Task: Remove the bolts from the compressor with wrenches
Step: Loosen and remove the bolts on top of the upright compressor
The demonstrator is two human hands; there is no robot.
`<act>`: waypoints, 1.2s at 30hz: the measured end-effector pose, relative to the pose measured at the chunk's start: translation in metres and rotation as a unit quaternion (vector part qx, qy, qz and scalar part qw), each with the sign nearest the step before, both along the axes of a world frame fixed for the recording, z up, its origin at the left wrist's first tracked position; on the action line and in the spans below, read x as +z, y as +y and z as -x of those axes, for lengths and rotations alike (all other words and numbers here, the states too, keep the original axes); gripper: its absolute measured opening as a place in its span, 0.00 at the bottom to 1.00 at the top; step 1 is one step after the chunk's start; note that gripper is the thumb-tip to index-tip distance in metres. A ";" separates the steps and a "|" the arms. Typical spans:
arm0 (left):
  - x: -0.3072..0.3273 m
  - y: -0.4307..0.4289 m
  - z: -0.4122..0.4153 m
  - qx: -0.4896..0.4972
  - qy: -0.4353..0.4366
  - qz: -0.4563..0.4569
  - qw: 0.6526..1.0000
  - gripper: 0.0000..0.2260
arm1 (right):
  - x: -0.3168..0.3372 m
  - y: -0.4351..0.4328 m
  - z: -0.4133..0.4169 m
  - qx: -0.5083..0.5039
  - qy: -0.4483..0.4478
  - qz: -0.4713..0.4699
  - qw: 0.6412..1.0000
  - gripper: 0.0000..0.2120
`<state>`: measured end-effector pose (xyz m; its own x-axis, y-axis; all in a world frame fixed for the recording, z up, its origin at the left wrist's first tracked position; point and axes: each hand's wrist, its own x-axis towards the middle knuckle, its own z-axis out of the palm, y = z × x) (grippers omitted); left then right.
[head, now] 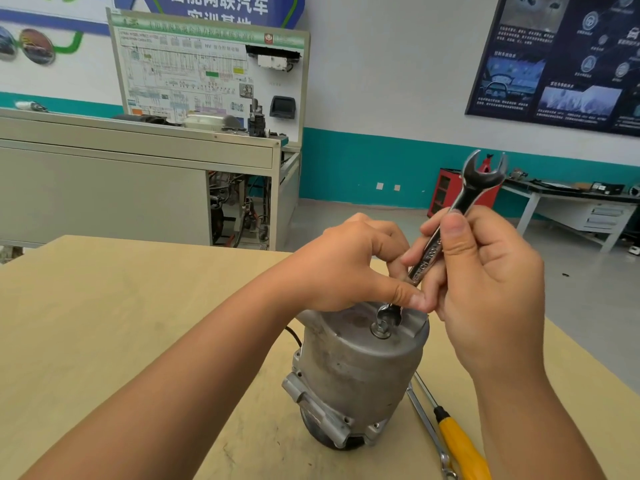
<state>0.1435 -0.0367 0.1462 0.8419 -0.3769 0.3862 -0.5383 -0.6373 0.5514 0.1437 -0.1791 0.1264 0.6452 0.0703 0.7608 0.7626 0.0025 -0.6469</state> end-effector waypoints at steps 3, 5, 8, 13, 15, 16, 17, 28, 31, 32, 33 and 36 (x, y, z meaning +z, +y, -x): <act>0.001 -0.002 0.001 0.004 -0.005 -0.012 1.000 0.12 | -0.004 -0.001 0.001 -0.015 -0.010 -0.013 1.000 0.11; 0.001 -0.003 0.001 0.010 -0.005 -0.021 1.000 0.13 | -0.006 -0.001 0.001 -0.015 -0.011 -0.027 0.999 0.11; 0.003 -0.005 0.003 0.017 -0.007 -0.027 0.999 0.11 | -0.010 -0.002 0.000 -0.014 -0.011 -0.051 0.999 0.11; 0.005 -0.007 0.004 0.045 -0.016 -0.039 0.998 0.10 | -0.015 -0.003 -0.005 -0.001 0.006 -0.084 0.996 0.12; 0.004 -0.008 0.004 0.052 -0.011 -0.030 0.998 0.10 | -0.015 -0.004 -0.007 0.006 0.015 -0.088 0.996 0.13; 0.004 -0.009 0.004 0.054 -0.008 -0.027 0.998 0.10 | -0.015 -0.005 -0.008 0.006 0.017 -0.087 0.996 0.13; 0.003 -0.010 0.004 0.056 -0.008 -0.028 0.998 0.10 | -0.015 -0.005 -0.008 0.006 0.018 -0.086 0.996 0.13; 0.002 -0.011 0.005 0.069 -0.008 -0.031 0.997 0.12 | -0.016 -0.006 -0.010 0.041 0.022 -0.093 0.995 0.13; 0.001 -0.012 0.004 0.067 -0.004 -0.028 0.997 0.13 | -0.016 -0.007 -0.011 0.048 0.027 -0.093 0.994 0.13; 0.001 -0.012 0.004 0.066 -0.004 -0.027 0.997 0.13 | -0.016 -0.007 -0.012 0.050 0.027 -0.093 0.994 0.14; 0.001 -0.012 0.004 0.066 -0.003 -0.027 0.997 0.13 | -0.017 -0.007 -0.012 0.052 0.028 -0.094 0.994 0.14; 0.000 -0.011 0.003 0.069 -0.002 -0.027 0.997 0.14 | -0.018 -0.006 -0.013 0.058 0.034 -0.098 0.993 0.14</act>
